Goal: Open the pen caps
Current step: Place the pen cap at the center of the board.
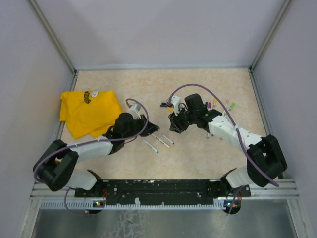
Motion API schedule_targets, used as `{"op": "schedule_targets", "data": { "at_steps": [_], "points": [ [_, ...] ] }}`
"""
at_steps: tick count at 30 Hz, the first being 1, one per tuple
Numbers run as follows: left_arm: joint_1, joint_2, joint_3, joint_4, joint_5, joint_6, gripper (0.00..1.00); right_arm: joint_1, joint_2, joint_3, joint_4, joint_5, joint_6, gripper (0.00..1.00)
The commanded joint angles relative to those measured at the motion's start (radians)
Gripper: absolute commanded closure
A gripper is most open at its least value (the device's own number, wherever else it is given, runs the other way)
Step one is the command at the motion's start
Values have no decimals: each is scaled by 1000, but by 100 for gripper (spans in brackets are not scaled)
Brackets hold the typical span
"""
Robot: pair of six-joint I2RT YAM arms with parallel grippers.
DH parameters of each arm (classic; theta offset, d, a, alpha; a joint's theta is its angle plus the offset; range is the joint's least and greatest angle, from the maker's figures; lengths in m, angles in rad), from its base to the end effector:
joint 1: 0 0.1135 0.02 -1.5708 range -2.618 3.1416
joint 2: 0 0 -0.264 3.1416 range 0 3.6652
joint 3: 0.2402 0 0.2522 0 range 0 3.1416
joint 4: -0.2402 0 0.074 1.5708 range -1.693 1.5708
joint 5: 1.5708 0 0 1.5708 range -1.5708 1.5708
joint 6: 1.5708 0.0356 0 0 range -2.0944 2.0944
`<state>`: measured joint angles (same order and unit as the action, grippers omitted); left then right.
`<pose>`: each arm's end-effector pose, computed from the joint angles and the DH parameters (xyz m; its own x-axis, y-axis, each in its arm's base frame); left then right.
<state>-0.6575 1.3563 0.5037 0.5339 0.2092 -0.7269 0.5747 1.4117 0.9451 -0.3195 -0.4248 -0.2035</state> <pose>0.2120 -0.1730 0.1924 -0.6863 -0.2913 -0.6664 0.3986 0.6157 -0.6797 0.2431 0.1749 0.2422 -0.4322 -0.4993 -0.7510 -0.8445 0.5162 0.1428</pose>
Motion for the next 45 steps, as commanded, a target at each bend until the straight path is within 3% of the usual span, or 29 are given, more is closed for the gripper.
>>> {"op": "schedule_targets", "data": {
  "at_steps": [1,11,20,33,37,40,45],
  "points": [
    [-33,74,99,-135,-106,31,100,-24,-59,24,6,-44,-32,61],
    [-59,251,309,-367,-178,47,100,-35,-63,24,2,-43,-38,60],
    [-59,377,491,-588,-379,63,100,-42,-64,21,4,-40,-35,60],
    [-47,530,676,-751,-494,76,96,-58,-72,18,8,-41,-31,60],
    [-44,537,681,-762,-510,76,93,-62,-75,18,7,-42,-31,60],
    [-38,535,675,-767,-519,73,82,-65,-76,17,7,-43,-30,60],
    [-28,535,664,-770,-504,70,79,-68,-76,18,7,-43,-30,60]
  ]
}}
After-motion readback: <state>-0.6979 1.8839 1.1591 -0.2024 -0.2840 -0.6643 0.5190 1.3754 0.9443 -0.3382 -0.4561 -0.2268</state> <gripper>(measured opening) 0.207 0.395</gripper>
